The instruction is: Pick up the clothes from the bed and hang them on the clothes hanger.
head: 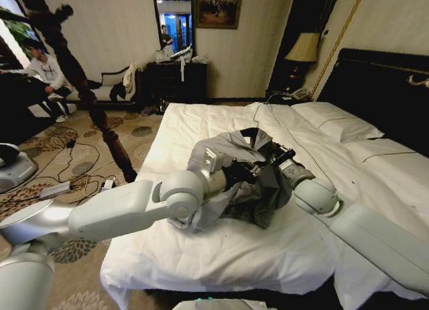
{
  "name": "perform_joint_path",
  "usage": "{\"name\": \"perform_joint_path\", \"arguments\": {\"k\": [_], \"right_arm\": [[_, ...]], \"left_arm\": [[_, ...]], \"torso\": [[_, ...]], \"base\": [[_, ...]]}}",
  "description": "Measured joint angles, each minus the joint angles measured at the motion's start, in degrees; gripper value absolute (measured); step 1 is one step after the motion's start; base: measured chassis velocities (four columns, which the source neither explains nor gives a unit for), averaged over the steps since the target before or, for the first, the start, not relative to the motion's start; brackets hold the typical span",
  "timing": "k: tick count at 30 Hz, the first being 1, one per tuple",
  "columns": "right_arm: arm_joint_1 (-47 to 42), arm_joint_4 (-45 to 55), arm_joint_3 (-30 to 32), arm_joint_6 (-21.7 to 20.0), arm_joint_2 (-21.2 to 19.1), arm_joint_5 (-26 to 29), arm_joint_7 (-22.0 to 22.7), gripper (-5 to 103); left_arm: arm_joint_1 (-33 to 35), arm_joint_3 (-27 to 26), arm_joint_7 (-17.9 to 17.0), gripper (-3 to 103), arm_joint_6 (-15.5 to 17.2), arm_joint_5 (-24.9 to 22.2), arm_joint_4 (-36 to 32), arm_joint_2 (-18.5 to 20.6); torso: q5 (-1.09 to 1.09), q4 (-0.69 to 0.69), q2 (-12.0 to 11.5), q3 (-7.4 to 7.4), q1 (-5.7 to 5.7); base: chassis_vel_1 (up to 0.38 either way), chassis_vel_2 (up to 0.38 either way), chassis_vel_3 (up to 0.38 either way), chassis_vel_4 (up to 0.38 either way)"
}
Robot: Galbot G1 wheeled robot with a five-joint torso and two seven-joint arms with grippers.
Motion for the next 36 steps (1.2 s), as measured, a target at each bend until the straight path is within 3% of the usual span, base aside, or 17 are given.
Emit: {"name": "perform_joint_path", "arguments": {"k": [10,13,19,23,25,27,28,31,33,36], "right_arm": [[-0.4,0.3,1.0,0.3,-0.1,-0.5,-0.5,19],[-0.3,0.2,1.3,0.5,0.0,-0.3,-0.5,19],[-0.9,0.5,1.9,0.8,-0.2,-0.2,-0.6,19],[-2.4,1.1,2.9,1.2,-0.9,-0.2,-0.8,19],[-2.6,1.2,3.1,1.2,-0.9,-0.2,-0.8,19],[-3.2,1.3,3.5,1.5,-1.0,-0.4,-0.7,19],[-3.2,1.3,3.5,1.5,-1.0,-0.4,-0.7,19],[-4.6,1.6,4.6,1.9,-1.3,-0.7,-0.7,19],[-5.0,1.7,4.9,2.0,-1.4,-0.8,-0.7,19],[-6.8,2.1,6.3,2.5,-1.7,-1.7,-0.8,19]], "left_arm": [[-1.3,2.4,0.7,0,-0.7,-1.3,-2.1,-2.7],[0.2,2.5,1.8,0,-0.4,-4.0,-3.8,-0.9],[6.1,1.1,2.2,-1,1.5,-5.1,-6.0,2.7],[8.8,-1.6,2.4,20,3.7,-5.0,-7.1,6.0],[8.8,-1.7,2.4,20,4.0,-4.9,-7.2,6.4],[9.0,-1.8,2.4,32,5.1,-4.1,-7.8,7.4],[9.0,-1.8,2.4,32,5.1,-4.1,-7.8,7.4],[9.3,-1.8,2.6,48,5.3,-2.4,-8.6,8.3],[9.4,-1.9,2.7,48,5.3,-2.0,-8.7,8.5],[9.6,-5.7,3.0,65,4.5,-1.6,-8.7,9.4]], "torso": [[0.0,0.02,0.0,0.0,0.0],[0.0,0.03,0.0,0.0,0.0],[-0.02,0.03,0.0,0.0,0.0],[-0.02,0.03,0.0,0.0,0.0],[-0.02,0.02,0.0,0.0,-0.01],[-0.01,0.02,0.0,0.0,0.0],[-0.01,0.02,0.0,0.0,0.0],[-0.01,0.02,0.0,0.0,0.0],[-0.01,0.02,0.0,0.0,0.0],[-0.01,0.01,0.0,0.0,0.0]], "base": [[0.0,0.0,0.0,0.0],[0.0,0.0,0.0,0.0],[0.0,0.0,0.0,0.0],[0.0,0.0,0.0,0.0],[0.0,0.0,0.0,0.0],[0.0,0.0,0.0,0.0],[0.0,0.0,0.0,0.0],[0.0,0.0,0.0,0.0],[0.0,0.0,0.0,0.0],[0.0,0.0,0.0,0.0]]}}
